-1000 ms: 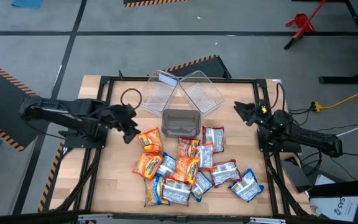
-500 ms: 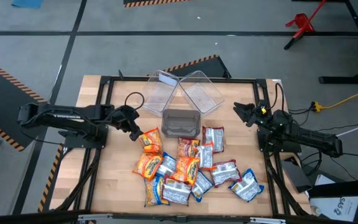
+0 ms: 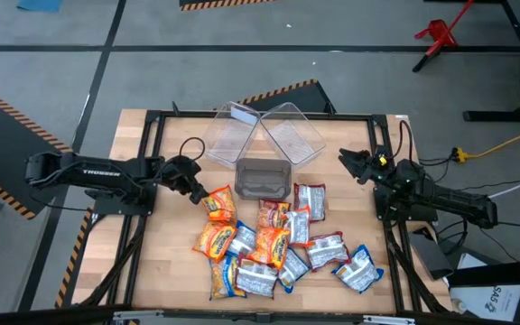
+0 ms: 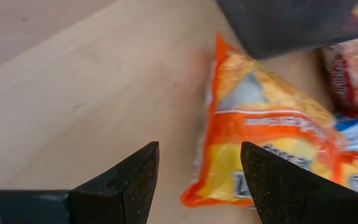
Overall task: Sort Maruchan noodles
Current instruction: Put the orange noodle pack into the left transparent bin
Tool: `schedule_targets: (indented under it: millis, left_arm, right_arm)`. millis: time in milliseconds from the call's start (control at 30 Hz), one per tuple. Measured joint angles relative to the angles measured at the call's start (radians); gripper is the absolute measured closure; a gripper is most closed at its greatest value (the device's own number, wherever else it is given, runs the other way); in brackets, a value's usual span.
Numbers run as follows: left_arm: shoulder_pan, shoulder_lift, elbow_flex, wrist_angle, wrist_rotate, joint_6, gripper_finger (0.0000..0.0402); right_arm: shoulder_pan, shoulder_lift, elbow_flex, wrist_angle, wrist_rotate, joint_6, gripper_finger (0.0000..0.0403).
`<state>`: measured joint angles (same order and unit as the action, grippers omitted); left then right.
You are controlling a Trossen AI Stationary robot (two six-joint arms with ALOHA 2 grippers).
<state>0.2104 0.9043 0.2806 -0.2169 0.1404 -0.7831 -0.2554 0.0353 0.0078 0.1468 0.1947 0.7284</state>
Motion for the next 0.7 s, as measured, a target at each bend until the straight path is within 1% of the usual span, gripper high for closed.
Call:
schedule_targets:
  millis: [67, 200, 367, 700]
  left_arm:
    - [0.0, 0.0, 0.0, 0.016, 0.018, 0.0, 0.0179]
    - [0.0, 0.021, -0.001, 0.01, 0.014, 0.004, 0.0179]
    - [0.0, 0.089, -0.001, 0.065, 0.016, 0.005, 0.0179]
    - [-0.002, 0.253, -0.001, 0.227, 0.164, 0.006, 0.0179]
  right_arm:
    - [0.0, 0.0, 0.0, -0.001, 0.0, 0.0, 0.0079]
    - [0.0, 0.0, 0.0, -0.001, 0.003, 0.0, 0.0079]
    - [0.0, 0.0, 0.0, -0.001, 0.003, 0.0, 0.0079]
    - [0.0, 0.0, 0.0, -0.001, 0.003, 0.0, 0.0079]
